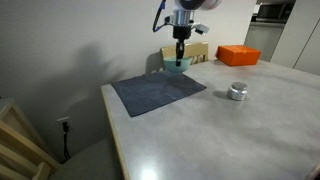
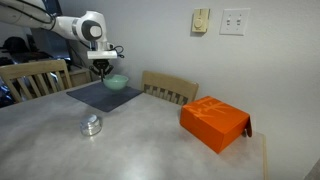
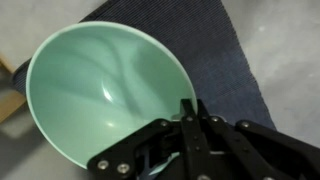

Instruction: Move the green bowl to the left side of the table, remove the silver lid from the top of the silver tin

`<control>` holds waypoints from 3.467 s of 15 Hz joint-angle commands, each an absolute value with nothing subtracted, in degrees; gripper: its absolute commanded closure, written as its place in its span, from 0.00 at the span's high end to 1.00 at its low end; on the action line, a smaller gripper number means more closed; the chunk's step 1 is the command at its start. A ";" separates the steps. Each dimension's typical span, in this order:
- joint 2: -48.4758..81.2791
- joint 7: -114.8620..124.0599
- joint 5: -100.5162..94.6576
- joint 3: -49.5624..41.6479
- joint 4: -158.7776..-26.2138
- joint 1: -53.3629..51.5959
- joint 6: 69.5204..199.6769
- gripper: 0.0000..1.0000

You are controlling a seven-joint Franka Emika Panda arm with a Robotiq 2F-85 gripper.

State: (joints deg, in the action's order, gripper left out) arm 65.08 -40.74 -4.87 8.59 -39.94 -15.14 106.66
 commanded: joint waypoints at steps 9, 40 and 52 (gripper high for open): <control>74.63 -43.11 -7.18 8.37 -37.78 -16.45 100.10 0.01; 63.89 -31.59 -19.08 4.30 -38.95 -26.44 107.61 1.00; 60.50 -22.30 -16.42 3.01 -48.45 -17.33 123.78 1.00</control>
